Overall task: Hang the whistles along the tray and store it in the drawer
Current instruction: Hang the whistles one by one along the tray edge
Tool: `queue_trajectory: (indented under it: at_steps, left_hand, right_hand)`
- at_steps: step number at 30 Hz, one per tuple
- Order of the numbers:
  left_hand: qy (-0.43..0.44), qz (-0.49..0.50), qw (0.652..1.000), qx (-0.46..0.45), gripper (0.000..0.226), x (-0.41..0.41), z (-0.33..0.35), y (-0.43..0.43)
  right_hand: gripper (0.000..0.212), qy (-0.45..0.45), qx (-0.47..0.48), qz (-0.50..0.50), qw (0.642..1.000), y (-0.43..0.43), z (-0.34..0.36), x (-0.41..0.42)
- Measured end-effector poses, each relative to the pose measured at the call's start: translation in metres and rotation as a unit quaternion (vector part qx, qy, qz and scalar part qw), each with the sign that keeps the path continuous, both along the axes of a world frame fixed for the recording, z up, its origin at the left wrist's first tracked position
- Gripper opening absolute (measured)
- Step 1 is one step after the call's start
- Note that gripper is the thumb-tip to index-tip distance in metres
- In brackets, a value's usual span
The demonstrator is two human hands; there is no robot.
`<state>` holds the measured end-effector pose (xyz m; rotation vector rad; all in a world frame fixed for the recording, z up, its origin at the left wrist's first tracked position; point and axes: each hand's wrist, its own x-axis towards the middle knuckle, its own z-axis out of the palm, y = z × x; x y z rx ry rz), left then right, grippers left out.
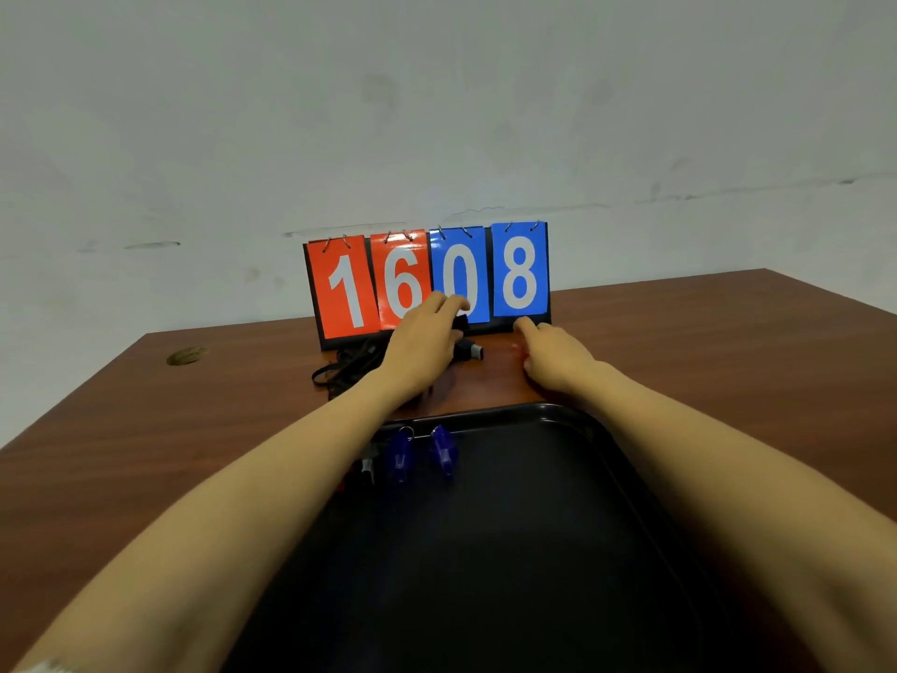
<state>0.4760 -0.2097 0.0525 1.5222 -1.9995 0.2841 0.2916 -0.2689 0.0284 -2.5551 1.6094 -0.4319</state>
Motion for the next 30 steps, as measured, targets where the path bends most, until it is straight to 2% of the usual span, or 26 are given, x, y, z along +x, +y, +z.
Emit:
queue_trajectory:
  at_steps: [3, 5, 9, 11, 15, 21, 24, 30]
  left_hand:
    - [0.035, -0.047, 0.998, -0.009, 0.037, -0.008, 0.012, 0.021]
    - [0.068, -0.061, 0.996, 0.000, 0.038, -0.015, 0.018, 0.033]
    - [0.175, -0.061, 0.982, 0.022, 0.031, -0.026, 0.027, 0.062]
    - [0.193, -0.066, 0.979, 0.023, 0.025, -0.029, 0.030, 0.077]
    - [0.248, -0.087, 0.963, 0.055, 0.018, -0.030, 0.033, 0.106]
    - [0.260, -0.049, 0.963, 0.053, 0.021, -0.027, 0.029, 0.138]
    - [0.248, -0.033, 0.966, 0.061, 0.018, -0.023, 0.027, 0.149]
    - [0.287, -0.001, 0.956, 0.062, 0.018, -0.014, 0.018, 0.157]
  right_hand:
    - [0.060, 0.011, 0.037, -0.012, 0.999, 0.012, 0.007, -0.009]
    - [0.059, -0.022, 0.054, -0.024, 0.998, 0.022, 0.015, -0.013]
    - [0.039, -0.098, 0.043, -0.024, 0.994, 0.046, 0.034, -0.020]
    - [0.026, -0.140, 0.031, -0.002, 0.990, 0.063, 0.045, -0.022]
    - [0.023, -0.195, 0.020, 0.026, 0.980, 0.098, 0.059, -0.022]
    - [0.020, -0.173, 0.045, 0.108, 0.978, 0.142, 0.058, -0.027]
    - [0.015, -0.192, 0.060, 0.094, 0.975, 0.151, 0.050, -0.029]
    - [0.032, -0.145, 0.078, 0.065, 0.984, 0.161, 0.039, -0.022]
